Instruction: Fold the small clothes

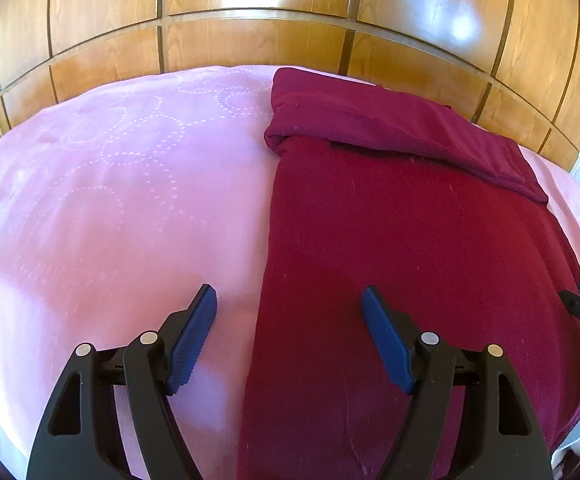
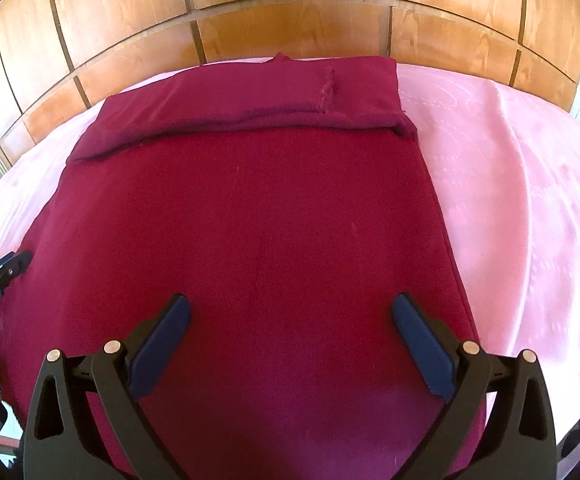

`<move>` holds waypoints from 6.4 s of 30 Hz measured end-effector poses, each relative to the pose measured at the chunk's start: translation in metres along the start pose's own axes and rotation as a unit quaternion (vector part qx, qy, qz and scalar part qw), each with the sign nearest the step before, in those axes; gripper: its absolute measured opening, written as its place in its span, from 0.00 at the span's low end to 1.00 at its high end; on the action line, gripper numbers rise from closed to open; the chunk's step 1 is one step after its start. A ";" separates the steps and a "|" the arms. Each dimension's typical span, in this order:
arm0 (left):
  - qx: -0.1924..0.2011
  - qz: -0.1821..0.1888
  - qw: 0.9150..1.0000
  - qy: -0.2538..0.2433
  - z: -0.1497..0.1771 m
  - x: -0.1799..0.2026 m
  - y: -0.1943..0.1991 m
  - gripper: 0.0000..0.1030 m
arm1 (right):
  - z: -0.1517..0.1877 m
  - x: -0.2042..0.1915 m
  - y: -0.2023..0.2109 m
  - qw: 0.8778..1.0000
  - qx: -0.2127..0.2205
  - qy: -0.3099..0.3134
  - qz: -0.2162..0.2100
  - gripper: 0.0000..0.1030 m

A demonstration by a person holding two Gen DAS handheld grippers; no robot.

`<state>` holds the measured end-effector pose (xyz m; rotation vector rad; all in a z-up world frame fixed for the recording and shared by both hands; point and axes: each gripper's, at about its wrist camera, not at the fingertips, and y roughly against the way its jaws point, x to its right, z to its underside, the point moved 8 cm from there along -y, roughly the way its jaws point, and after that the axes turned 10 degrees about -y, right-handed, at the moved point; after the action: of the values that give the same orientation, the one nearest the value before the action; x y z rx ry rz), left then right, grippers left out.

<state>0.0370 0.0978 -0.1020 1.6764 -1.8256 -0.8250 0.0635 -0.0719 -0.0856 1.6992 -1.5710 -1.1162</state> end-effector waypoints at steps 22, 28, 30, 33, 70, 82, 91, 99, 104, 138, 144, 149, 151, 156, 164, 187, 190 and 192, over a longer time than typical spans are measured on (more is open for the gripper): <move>-0.036 0.083 0.996 -0.018 0.047 -0.004 0.046 0.61 | 0.032 0.061 0.073 0.997 -0.011 -0.070 -0.014 0.97; -0.059 0.158 0.986 0.017 0.066 -0.005 0.062 0.49 | 0.056 0.093 0.076 0.992 -0.038 -0.121 -0.005 0.73; -0.063 0.168 0.984 0.008 0.070 0.001 0.063 0.49 | 0.063 0.096 0.074 0.990 -0.052 -0.127 -0.013 0.54; -0.074 0.166 0.983 -0.014 0.077 0.009 0.060 0.32 | 0.080 0.088 0.067 0.988 -0.085 -0.122 -0.027 0.36; -0.033 0.225 0.959 0.169 -0.058 -0.071 -0.037 0.67 | -0.073 0.088 0.042 0.967 0.009 -0.210 -0.142 0.86; -0.045 0.199 0.977 0.057 -0.044 -0.026 -0.034 0.13 | -0.038 0.072 0.023 0.985 -0.017 -0.148 -0.084 0.22; -0.054 0.221 0.973 0.039 -0.002 -0.032 0.016 0.11 | -0.004 0.063 0.079 0.987 -0.035 -0.115 -0.111 0.21; -0.086 0.212 0.972 0.053 0.058 -0.032 0.055 0.11 | 0.059 0.068 0.091 0.983 -0.091 -0.122 -0.099 0.21; -0.050 0.196 0.978 0.052 0.042 -0.043 0.067 0.35 | 0.044 0.069 0.089 0.986 -0.085 -0.114 -0.087 0.33; 0.075 0.188 0.979 -0.013 -0.057 -0.035 0.088 0.07 | -0.068 0.045 0.124 0.996 0.053 -0.029 -0.069 0.06; 0.117 0.169 0.979 -0.014 -0.110 -0.046 0.085 0.07 | -0.125 0.038 0.113 0.993 0.088 -0.032 -0.074 0.06; 0.113 0.142 0.983 -0.027 -0.147 -0.049 0.048 0.07 | -0.169 0.035 0.067 0.994 0.084 -0.038 -0.064 0.06; 0.106 0.131 0.985 -0.028 -0.160 -0.052 0.029 0.07 | -0.184 0.034 0.049 0.994 0.081 -0.045 -0.061 0.06; 0.083 0.110 0.990 -0.027 -0.185 -0.058 -0.021 0.07 | -0.211 0.038 0.004 0.994 0.074 -0.059 -0.050 0.06; -0.028 0.066 0.997 -0.019 -0.172 -0.057 -0.136 0.07 | -0.194 0.059 -0.101 0.996 -0.011 -0.086 0.010 0.06; -0.023 0.230 0.969 0.089 -0.013 -0.061 -0.003 0.51 | -0.029 0.087 0.034 0.977 -0.050 -0.161 -0.133 0.56; -0.019 0.236 0.967 0.092 -0.009 -0.054 -0.001 0.51 | -0.013 0.082 0.020 0.979 -0.065 -0.157 -0.117 0.45; -0.022 0.237 0.967 0.092 -0.011 -0.053 -0.005 0.44 | -0.014 0.083 0.017 0.980 -0.059 -0.158 -0.109 0.23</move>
<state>0.0537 0.1491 -0.0969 1.1670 -1.9429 -0.4808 0.0642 -0.1579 -0.0803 1.7067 -1.4877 -1.6256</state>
